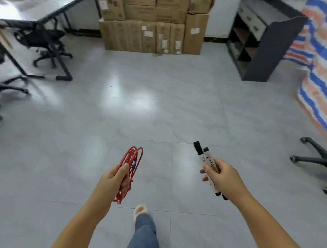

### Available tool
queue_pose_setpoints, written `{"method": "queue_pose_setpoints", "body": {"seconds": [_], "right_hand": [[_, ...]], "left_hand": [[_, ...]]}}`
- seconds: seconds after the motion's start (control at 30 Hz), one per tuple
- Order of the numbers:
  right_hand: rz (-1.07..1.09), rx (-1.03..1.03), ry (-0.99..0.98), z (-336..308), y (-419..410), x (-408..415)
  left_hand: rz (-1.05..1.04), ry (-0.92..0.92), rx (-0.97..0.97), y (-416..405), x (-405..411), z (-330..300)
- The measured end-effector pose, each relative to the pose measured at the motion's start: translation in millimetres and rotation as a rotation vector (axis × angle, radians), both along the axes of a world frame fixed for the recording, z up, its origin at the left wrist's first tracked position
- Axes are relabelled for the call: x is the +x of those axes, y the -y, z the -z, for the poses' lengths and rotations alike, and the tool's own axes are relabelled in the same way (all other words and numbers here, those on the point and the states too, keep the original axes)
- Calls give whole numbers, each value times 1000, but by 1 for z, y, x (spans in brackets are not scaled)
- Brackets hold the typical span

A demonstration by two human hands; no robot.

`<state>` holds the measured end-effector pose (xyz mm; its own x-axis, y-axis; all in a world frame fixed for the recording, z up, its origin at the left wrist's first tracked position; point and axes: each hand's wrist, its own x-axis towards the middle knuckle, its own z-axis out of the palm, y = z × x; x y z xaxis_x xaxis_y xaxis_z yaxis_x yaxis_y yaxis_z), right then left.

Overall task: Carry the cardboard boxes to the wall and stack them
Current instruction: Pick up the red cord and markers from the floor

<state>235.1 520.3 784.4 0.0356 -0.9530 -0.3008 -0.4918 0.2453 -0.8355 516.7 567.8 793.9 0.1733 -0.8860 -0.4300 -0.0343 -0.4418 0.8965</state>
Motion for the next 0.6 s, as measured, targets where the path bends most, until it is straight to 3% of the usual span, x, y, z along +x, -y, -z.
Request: {"method": "queue_pose_setpoints", "body": {"seconds": [0.23,0.6], "right_hand": [[-59,31,43,15,122,65],[-88,42,78,4,312,180]], "left_hand": [[-106,-16,16,102,61,7],[-58,-4,-15,291,163,-23]]}}
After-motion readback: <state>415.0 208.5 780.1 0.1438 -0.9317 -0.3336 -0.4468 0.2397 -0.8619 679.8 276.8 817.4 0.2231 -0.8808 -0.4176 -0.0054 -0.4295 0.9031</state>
